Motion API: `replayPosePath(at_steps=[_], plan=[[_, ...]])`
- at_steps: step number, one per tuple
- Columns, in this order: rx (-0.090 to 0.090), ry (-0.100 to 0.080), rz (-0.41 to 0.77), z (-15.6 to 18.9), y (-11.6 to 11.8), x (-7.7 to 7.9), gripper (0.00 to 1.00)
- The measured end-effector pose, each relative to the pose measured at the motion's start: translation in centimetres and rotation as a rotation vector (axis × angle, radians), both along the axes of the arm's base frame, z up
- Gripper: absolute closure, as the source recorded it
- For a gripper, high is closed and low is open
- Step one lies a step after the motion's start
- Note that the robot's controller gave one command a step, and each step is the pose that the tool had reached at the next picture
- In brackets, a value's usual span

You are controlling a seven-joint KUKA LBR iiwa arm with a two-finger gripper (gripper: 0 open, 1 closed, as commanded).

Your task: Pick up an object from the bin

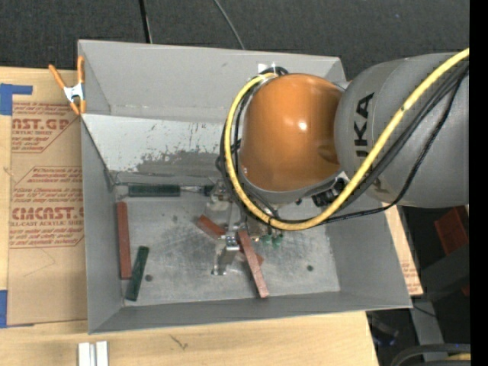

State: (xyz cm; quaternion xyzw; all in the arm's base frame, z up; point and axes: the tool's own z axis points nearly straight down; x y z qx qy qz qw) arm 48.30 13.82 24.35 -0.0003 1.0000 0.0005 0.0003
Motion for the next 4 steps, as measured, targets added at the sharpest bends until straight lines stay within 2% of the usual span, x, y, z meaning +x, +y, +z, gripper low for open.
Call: replayPosePath(at_steps=[1, 2, 3, 4], plan=[[0.001, -0.007, 0.065, -5.5, -2.0, 1.5, 0.0], [-0.001, 0.0, 0.132, -11.8, -5.0, 0.3, 0.0], [0.0, -0.001, -0.155, -14.6, -6.9, 1.5, 0.0], [0.001, -0.002, -0.204, -14.6, -8.5, 3.4, 0.0]])
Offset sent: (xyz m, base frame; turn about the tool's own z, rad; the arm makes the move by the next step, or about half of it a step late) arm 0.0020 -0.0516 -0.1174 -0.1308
